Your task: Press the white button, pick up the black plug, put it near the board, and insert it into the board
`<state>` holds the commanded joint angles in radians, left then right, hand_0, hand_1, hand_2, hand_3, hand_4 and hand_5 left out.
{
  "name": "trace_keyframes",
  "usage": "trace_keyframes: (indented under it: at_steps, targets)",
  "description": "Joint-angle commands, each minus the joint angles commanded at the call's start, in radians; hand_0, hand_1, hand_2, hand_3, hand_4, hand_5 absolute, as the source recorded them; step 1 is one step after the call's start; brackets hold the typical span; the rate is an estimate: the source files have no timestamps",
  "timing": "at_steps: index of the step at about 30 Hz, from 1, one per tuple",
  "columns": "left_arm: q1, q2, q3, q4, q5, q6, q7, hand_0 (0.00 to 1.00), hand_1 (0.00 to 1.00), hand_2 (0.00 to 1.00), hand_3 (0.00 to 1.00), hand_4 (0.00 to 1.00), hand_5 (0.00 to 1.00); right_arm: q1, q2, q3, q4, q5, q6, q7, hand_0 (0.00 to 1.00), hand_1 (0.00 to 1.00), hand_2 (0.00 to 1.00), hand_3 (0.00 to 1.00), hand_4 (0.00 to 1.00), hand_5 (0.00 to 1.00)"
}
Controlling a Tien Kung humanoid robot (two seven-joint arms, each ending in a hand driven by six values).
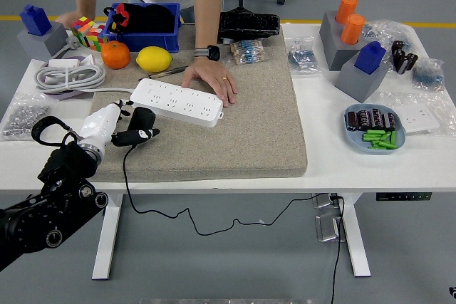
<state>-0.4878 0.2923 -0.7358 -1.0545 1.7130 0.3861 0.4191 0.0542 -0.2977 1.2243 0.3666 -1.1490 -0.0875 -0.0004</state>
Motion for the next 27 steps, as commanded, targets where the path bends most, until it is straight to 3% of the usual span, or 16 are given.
trace_keyframes:
  at_steps: [14,15,20,21,26,27]
  targets:
    - [-0.012,-0.021,0.024,0.035,0.005,0.019,0.017,0.672,0.662,0.61,0.819,0.998,0.495,0.0,0.002,-0.004,0.001,0.0,-0.002,0.003,0.7,0.596,0.585,0.589,0.72,0.27]
    - [-0.015,-0.023,0.024,0.039,0.003,0.021,0.016,0.616,0.615,0.545,0.791,0.998,0.445,0.001,0.001,-0.004,0.002,-0.001,-0.002,0.003,0.699,0.596,0.585,0.588,0.719,0.271]
    - [-0.027,-0.03,0.033,0.055,0.002,0.033,0.014,0.616,0.615,0.545,0.791,0.998,0.445,0.002,0.002,-0.002,0.003,-0.003,-0.003,0.004,0.699,0.596,0.585,0.588,0.719,0.271]
    - [-0.029,-0.031,0.036,0.058,0.001,0.035,0.014,0.546,0.547,0.5,0.769,0.998,0.368,0.003,0.002,-0.001,0.003,-0.004,-0.004,0.003,0.7,0.596,0.585,0.587,0.716,0.273]
    - [-0.034,-0.042,0.045,0.08,-0.004,0.043,0.011,0.546,0.547,0.5,0.769,0.998,0.368,0.003,0.001,0.0,0.003,-0.004,-0.005,0.004,0.7,0.596,0.585,0.587,0.716,0.273]
    - [-0.034,-0.044,0.045,0.084,-0.006,0.045,0.009,0.487,0.512,0.473,0.763,0.998,0.337,0.003,0.001,0.0,0.003,-0.004,-0.005,0.004,0.699,0.595,0.584,0.584,0.715,0.273]
